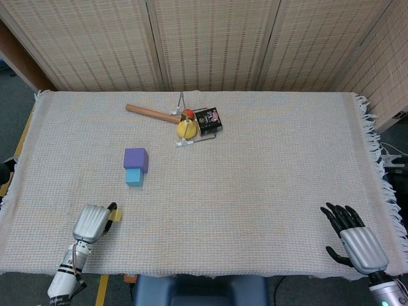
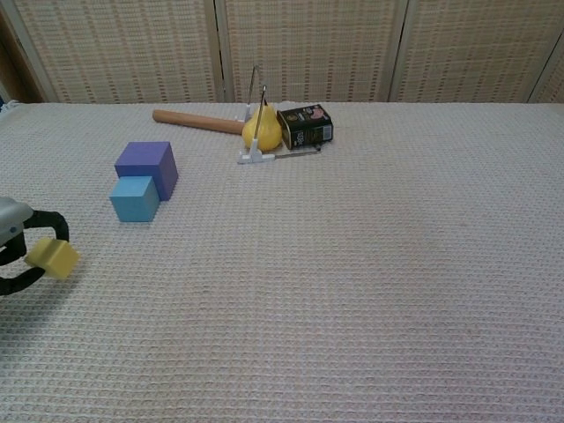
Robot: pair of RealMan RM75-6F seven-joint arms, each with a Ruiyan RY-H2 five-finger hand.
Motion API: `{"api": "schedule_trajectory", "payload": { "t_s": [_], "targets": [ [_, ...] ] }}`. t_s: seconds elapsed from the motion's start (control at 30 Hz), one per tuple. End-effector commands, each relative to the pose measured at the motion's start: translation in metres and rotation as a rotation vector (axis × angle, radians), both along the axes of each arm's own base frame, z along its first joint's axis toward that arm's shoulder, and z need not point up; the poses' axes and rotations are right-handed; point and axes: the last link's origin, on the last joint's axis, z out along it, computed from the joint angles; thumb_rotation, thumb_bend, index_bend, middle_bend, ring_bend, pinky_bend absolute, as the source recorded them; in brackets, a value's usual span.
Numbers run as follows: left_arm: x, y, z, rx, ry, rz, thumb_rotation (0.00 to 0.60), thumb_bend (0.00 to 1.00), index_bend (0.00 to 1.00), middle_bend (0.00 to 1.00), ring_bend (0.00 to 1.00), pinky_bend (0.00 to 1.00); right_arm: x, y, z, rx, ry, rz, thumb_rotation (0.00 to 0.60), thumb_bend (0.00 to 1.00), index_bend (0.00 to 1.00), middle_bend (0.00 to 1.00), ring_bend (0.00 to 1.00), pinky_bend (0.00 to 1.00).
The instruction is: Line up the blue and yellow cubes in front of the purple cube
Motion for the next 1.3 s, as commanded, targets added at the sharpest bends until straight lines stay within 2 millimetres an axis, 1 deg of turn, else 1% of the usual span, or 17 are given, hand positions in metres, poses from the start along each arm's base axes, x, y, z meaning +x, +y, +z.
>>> {"api": "schedule_trajectory", "payload": {
  "t_s": [0.03,0.23,0.43,0.6,0.87,1.3],
  "targets": [
    [0.017,0.007,-0.009,-0.013,-0.006,-0.036,0.600,0.40,0.49,1.00,1.00,1.00,0.000,0.000,0.001,-0.003,-0.001,-0.002,0.600,0.05,0.00,0.00,0.00,0.00],
    [0.039,0.027,-0.021,-0.008,-0.034,-0.055,0.600,0.40,0.49,1.00,1.00,1.00,-0.004,-0.003,0.002,-0.005,0.000,-0.017,0.599,0.05,0.00,0.00,0.00,0.00],
    [0.050,0.040,-0.032,-0.016,-0.030,-0.052,0.600,0.40,0.48,1.00,1.00,1.00,-0.006,-0.005,0.003,-0.007,0.002,-0.029,0.599,0.05,0.00,0.00,0.00,0.00],
    [0.050,0.049,-0.039,-0.019,-0.016,-0.039,0.600,0.40,0.48,1.00,1.00,1.00,-0.007,-0.007,0.002,-0.006,0.003,-0.036,0.600,0.05,0.00,0.00,0.00,0.00],
    [0.049,0.059,-0.042,-0.009,-0.023,-0.031,0.600,0.40,0.47,1.00,1.00,1.00,-0.008,-0.008,0.002,-0.009,0.005,-0.044,0.600,0.05,0.00,0.00,0.00,0.00],
    [0.045,0.066,-0.045,-0.002,-0.017,-0.015,0.600,0.40,0.43,1.00,1.00,1.00,-0.008,-0.007,0.002,-0.012,0.007,-0.043,0.599,0.05,0.00,0.00,0.00,0.00]
  ]
}}
